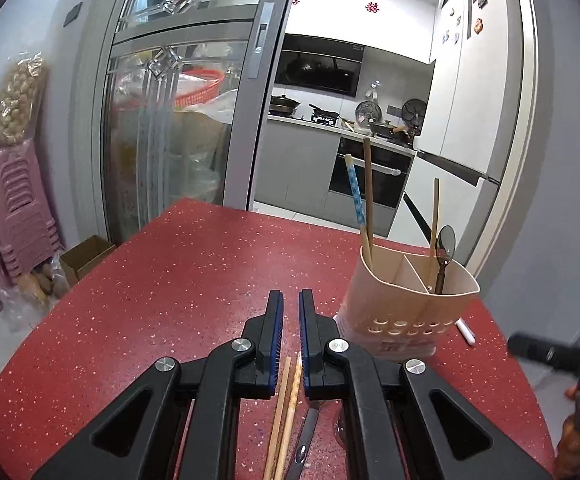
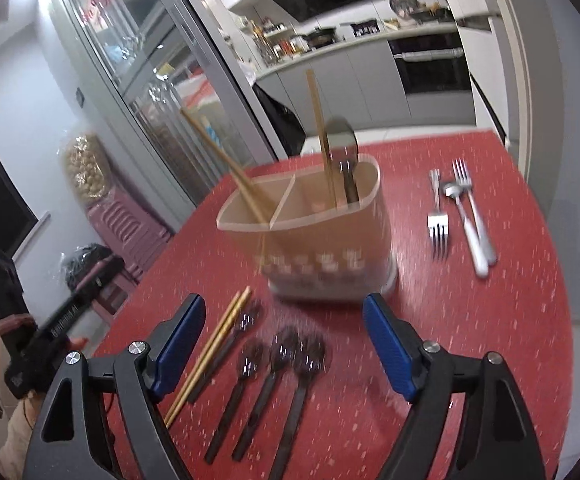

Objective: Organize utensils
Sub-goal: 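Withdraw both open tools from the holder toward the table utensils, then grasp a plain wooden chopstick with left tool while right tool grasps a dark spoon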

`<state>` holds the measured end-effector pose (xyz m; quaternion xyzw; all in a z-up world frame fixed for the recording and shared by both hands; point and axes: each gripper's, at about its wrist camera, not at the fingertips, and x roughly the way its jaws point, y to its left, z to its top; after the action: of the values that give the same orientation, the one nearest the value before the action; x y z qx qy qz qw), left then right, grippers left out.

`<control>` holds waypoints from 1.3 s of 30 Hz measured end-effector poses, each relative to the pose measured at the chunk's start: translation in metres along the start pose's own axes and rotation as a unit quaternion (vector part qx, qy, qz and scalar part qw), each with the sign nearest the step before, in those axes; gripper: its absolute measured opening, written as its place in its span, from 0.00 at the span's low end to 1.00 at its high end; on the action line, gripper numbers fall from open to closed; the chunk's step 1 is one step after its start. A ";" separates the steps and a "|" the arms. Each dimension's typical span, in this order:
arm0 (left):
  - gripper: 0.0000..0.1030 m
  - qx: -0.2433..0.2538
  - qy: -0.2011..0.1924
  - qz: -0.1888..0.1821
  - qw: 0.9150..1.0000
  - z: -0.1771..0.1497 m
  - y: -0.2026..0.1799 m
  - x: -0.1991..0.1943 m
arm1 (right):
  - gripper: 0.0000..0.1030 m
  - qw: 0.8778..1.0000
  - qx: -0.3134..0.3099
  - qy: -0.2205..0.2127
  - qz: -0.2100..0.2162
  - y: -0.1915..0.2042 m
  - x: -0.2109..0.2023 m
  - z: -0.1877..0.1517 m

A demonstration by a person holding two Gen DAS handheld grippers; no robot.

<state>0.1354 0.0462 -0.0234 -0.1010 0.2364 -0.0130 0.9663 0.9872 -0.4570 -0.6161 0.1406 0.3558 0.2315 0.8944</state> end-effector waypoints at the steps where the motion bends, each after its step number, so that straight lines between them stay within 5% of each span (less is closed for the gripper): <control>1: 0.30 -0.004 -0.002 -0.001 1.000 0.000 0.002 -0.003 | 0.81 1.000 0.003 0.003 -0.001 -0.001 0.000 -0.004; 2: 0.30 -0.006 -0.002 -0.002 1.000 0.000 0.003 -0.004 | 0.81 1.000 0.006 0.005 -0.001 -0.002 0.000 -0.009; 3: 0.43 -0.011 -0.002 -0.005 1.000 -0.001 0.004 -0.006 | 0.81 1.000 0.010 0.007 0.000 -0.002 0.000 -0.014; 4: 1.00 -0.017 0.000 -0.015 1.000 -0.001 0.005 -0.008 | 0.81 1.000 0.014 0.009 0.000 -0.003 0.000 -0.018; 9: 1.00 0.003 -0.032 -0.050 0.998 -0.022 -0.002 0.012 | 0.81 1.000 0.020 0.014 0.000 0.002 -0.001 -0.033; 12: 1.00 0.015 -0.040 -0.040 0.998 -0.035 -0.003 0.029 | 0.81 1.000 0.021 0.014 -0.015 0.003 0.001 -0.039; 15: 1.00 0.012 -0.016 -0.030 0.999 -0.052 0.000 0.057 | 0.81 0.999 0.026 0.025 -0.031 0.001 0.003 -0.045; 19: 1.00 0.032 0.028 0.049 0.998 -0.085 0.002 0.105 | 0.81 0.997 0.037 0.042 -0.058 -0.004 0.005 -0.055; 28: 1.00 0.008 0.168 0.031 0.985 -0.159 0.025 0.220 | 0.81 0.989 0.045 0.104 -0.092 -0.008 0.025 -0.071; 39: 1.00 0.033 0.226 0.018 0.973 -0.195 0.026 0.337 | 0.81 0.977 0.027 0.165 -0.129 -0.002 0.058 -0.060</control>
<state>0.3448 0.0103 -0.3508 -0.0588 0.4497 -0.0258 0.8909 0.9830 -0.4237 -0.6924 0.0777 0.5202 0.1242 0.8414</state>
